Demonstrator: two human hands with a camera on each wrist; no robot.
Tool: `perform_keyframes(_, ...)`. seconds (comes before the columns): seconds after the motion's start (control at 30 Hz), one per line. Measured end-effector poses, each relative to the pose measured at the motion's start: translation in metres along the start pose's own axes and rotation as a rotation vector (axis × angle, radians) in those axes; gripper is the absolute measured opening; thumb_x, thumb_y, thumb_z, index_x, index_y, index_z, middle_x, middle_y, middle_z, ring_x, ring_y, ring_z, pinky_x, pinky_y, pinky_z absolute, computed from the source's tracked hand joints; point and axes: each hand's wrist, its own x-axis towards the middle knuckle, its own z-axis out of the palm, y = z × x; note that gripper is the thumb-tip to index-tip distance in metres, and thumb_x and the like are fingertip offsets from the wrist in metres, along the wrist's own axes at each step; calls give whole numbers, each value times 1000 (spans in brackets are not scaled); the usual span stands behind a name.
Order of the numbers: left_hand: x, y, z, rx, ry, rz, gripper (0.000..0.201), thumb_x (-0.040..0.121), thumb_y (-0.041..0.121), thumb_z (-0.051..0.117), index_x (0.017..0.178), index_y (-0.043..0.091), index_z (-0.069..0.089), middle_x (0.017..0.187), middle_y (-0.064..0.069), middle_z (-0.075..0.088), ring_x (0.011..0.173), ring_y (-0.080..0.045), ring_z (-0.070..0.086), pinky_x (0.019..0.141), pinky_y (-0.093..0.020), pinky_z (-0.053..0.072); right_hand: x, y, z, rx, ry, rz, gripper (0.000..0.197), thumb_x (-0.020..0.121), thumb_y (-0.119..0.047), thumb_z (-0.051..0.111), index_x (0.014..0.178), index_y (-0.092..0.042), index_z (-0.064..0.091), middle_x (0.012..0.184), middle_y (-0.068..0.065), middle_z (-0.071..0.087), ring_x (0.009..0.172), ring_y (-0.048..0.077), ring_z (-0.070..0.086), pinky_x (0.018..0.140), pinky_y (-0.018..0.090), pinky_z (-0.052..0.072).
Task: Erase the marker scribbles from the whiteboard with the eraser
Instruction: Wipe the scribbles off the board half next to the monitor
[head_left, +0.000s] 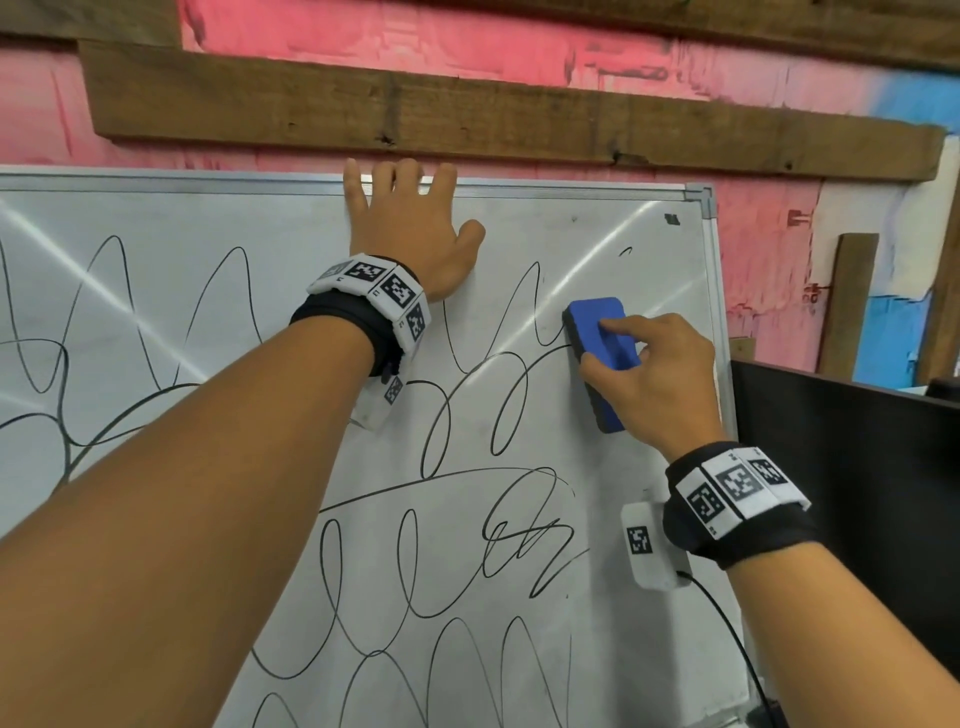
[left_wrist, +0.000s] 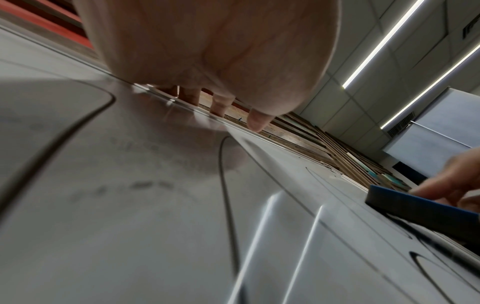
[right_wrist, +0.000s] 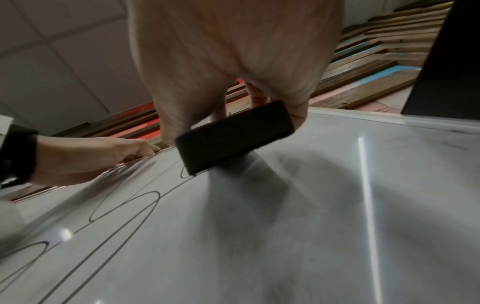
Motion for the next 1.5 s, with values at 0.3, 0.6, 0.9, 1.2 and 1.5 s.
perform_keyframes(0.3,-1,1,-1,-4,-2,-11,60,87,52,35,140,24,42,135,-7,47,133,-30,35,119,-59,0,36,-4,2,-17,58,-42,45,81,-45,75,122,-27,69,104,3,61,92,19,57,81,27,44)
perform_keyframes(0.6,-1,2,0,-5,7,-13,58,89,52,36,140,25,43,136,-7,46,133,-30,35,119,-58,0,17,-1,9,9,87,-1,46,78,-43,77,120,-27,70,103,4,60,90,20,57,82,30,49)
perform_keyframes(0.9,0,1,0,-7,1,-6,59,88,52,36,140,25,42,136,-7,46,133,-30,34,119,-59,0,69,-3,-1,11,183,56,47,85,-41,68,127,-19,69,115,9,71,98,22,64,83,18,39)
perform_keyframes(1.2,0,1,1,-11,-2,-10,60,88,52,36,141,25,42,136,-8,46,134,-30,34,119,-59,-1,8,2,3,31,58,57,48,80,-43,75,124,-25,69,104,1,62,90,21,60,84,33,52)
perform_keyframes(1.5,-2,3,-2,-7,-17,-12,58,88,52,36,139,25,42,136,-6,46,134,-30,33,119,-58,-1,48,-5,1,-25,142,36,49,86,-43,71,130,-20,66,105,10,65,84,18,53,80,24,41)
